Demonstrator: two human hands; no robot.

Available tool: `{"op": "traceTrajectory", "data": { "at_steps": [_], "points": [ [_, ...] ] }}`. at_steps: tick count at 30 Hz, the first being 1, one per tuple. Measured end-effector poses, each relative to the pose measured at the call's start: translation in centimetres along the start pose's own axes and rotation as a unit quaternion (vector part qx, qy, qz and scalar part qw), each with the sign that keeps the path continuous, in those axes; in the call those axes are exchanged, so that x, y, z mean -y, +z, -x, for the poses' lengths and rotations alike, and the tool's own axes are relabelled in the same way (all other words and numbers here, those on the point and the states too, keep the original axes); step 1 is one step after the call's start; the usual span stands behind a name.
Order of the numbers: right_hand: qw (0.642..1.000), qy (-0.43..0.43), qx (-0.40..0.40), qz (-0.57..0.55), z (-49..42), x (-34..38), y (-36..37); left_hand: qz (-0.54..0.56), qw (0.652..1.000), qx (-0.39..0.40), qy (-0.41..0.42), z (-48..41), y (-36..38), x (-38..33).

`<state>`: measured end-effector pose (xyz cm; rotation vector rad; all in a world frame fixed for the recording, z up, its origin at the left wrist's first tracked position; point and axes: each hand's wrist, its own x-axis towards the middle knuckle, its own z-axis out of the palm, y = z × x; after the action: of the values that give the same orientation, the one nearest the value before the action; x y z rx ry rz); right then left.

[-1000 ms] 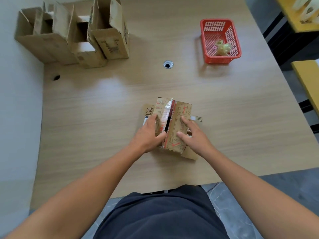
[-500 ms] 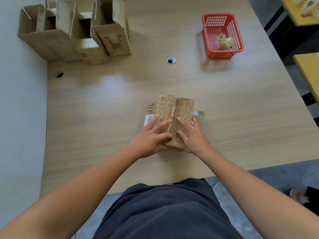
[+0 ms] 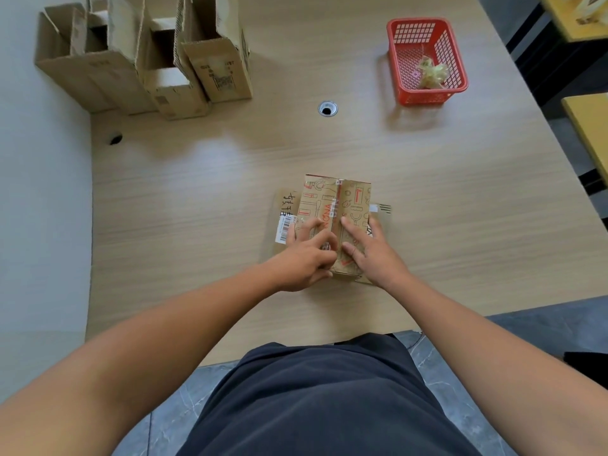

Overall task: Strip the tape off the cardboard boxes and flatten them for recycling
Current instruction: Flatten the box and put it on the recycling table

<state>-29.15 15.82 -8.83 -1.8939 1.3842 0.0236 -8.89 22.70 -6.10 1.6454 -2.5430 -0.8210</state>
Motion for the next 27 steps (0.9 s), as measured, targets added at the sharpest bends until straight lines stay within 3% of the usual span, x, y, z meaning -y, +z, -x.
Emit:
{"op": "traceTrajectory", "data": {
  "at_steps": [3,6,10,14,16,19,24,27],
  "points": [
    [1.000,-0.009,0.015,0.001,-0.3,-0.2,-0.6,0.117,0.990,-0.058,0.046,1.3,-0.6,0.9],
    [1.000,-0.013,0.026,-0.001,-0.7,-0.1,-1.4,0.211,0.970,-0.119,0.033,3.1,-1.3,1.8],
    [1.000,-0.011,0.014,-0.009,0.1,0.6,-1.0,0.262,0.929,-0.248,-0.084,5.2,-0.1,0.8],
    [0.999,0.019,-0.012,0.027,1.1,1.8,0.0,0.288,0.865,-0.346,-0.223,5.3,1.9,0.1],
    [0.998,0.019,-0.040,0.035,1.1,2.4,0.6,0.251,0.871,-0.315,-0.279,5.2,2.9,0.5],
    [0.999,0.015,-0.040,0.005,1.0,2.5,0.5,0.124,0.910,-0.193,-0.347,5.0,3.3,1.0],
    [0.987,-0.008,-0.091,-0.132,1.8,0.6,-2.0,0.107,0.932,-0.132,-0.320,3.9,3.7,0.7],
    [0.995,0.007,-0.061,-0.084,3.1,0.1,-2.1,0.109,0.932,-0.106,-0.328,3.3,3.7,0.6]
  ]
}}
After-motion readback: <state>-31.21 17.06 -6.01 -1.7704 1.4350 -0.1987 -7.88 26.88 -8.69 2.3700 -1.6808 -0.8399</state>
